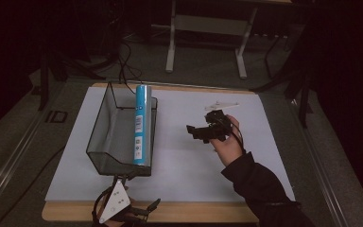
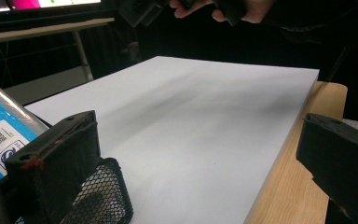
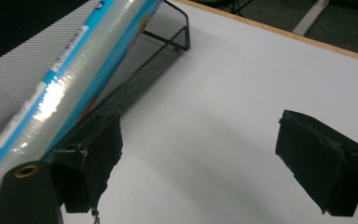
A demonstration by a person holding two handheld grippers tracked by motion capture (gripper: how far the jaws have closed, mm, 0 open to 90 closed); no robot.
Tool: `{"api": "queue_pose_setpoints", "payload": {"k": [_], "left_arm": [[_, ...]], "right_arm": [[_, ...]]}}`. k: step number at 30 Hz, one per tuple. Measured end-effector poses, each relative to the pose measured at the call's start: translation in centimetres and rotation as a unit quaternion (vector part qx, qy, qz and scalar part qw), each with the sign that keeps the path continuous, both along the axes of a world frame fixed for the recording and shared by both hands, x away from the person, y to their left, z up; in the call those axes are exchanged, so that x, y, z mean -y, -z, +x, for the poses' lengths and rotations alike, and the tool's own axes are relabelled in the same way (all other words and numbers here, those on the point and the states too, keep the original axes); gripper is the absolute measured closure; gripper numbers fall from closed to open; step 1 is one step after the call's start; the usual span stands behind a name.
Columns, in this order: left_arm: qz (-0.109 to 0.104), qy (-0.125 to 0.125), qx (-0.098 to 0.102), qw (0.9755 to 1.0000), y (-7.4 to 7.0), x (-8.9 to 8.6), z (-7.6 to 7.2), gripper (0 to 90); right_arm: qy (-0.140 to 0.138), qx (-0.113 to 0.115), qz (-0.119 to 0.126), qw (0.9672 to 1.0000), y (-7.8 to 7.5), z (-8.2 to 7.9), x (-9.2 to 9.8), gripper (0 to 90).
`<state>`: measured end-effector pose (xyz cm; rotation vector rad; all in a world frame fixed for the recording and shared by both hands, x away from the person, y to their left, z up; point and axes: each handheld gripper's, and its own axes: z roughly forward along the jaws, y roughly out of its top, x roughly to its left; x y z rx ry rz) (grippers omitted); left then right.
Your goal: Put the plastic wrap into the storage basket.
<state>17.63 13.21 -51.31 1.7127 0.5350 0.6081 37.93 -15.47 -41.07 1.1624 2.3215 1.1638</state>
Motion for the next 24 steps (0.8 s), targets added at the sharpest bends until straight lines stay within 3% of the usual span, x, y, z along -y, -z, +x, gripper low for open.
{"api": "queue_pose_setpoints", "payload": {"k": [15, 18, 24], "left_arm": [[0.000, 0.001, -0.003, 1.0000, 0.1, 0.1, 0.1, 0.1], [0.003, 0.001, -0.003, 1.0000, 0.1, 0.2, 0.1, 0.1], [0.004, 0.002, -0.003, 1.0000, 0.1, 0.2, 0.1, 0.1]], "right_arm": [[0.020, -0.009, 0.001, 0.9998, 2.6, -1.9, 4.6, 14.4], [0.032, -0.005, 0.019, 0.9993, 3.4, -2.8, 6.0, 14.5], [0.035, -0.016, 0.019, 0.9991, 4.8, -3.9, 7.6, 14.4]]}}
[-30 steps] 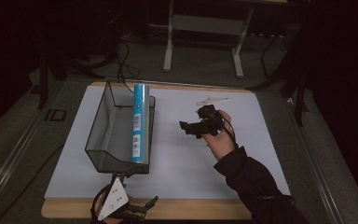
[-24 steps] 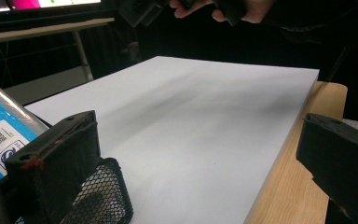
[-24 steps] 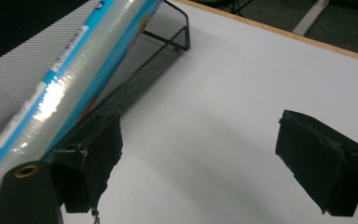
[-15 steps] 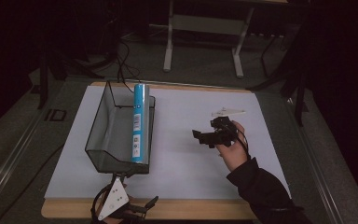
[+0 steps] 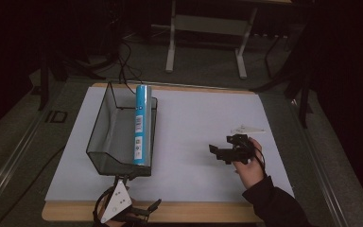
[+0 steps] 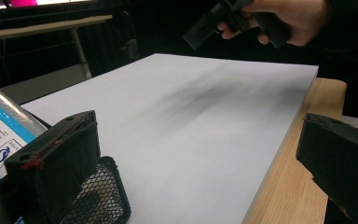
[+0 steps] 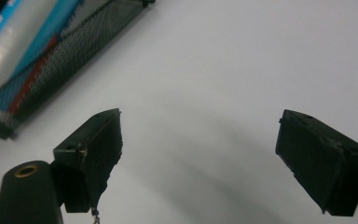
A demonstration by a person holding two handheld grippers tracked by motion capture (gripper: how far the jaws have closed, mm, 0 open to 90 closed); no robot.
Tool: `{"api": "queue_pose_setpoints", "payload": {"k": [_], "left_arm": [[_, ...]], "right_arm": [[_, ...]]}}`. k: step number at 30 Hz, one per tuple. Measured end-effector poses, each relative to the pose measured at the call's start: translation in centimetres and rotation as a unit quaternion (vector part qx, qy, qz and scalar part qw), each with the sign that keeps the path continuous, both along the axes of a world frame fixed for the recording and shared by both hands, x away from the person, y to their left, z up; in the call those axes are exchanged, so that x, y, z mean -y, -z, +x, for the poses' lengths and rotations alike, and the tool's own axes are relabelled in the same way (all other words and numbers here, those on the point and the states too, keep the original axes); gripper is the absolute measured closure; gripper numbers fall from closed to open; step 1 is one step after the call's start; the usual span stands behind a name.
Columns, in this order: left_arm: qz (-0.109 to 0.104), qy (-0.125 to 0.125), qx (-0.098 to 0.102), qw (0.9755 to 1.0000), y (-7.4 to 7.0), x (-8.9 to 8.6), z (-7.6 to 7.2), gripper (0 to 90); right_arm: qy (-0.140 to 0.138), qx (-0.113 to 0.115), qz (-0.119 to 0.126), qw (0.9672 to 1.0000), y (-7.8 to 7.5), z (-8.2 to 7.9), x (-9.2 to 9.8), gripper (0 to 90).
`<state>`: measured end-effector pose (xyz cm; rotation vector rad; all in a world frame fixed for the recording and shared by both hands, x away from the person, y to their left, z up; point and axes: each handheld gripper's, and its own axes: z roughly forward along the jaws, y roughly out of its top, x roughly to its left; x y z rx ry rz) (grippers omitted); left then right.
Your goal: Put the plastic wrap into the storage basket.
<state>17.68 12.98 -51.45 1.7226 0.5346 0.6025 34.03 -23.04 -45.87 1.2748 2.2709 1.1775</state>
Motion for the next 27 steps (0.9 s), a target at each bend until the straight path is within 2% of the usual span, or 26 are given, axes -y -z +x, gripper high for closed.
{"api": "queue_pose_setpoints", "payload": {"k": [14, 18, 27], "left_arm": [[0.003, 0.001, 0.001, 1.0000, 0.0, 0.0, -0.1, 0.1], [0.003, 0.002, 0.001, 1.0000, 0.0, 0.0, -0.1, 0.1], [0.005, 0.004, -0.001, 1.0000, 0.1, 0.1, 0.0, 0.1]], "right_arm": [[-0.006, -0.008, -0.027, 0.9996, 2.8, -2.2, 1.7, 14.3], [-0.003, 0.002, -0.031, 0.9995, 3.1, -2.3, 1.7, 14.3], [0.001, 0.009, -0.036, 0.9993, 3.3, -2.2, 1.9, 14.3]]}}
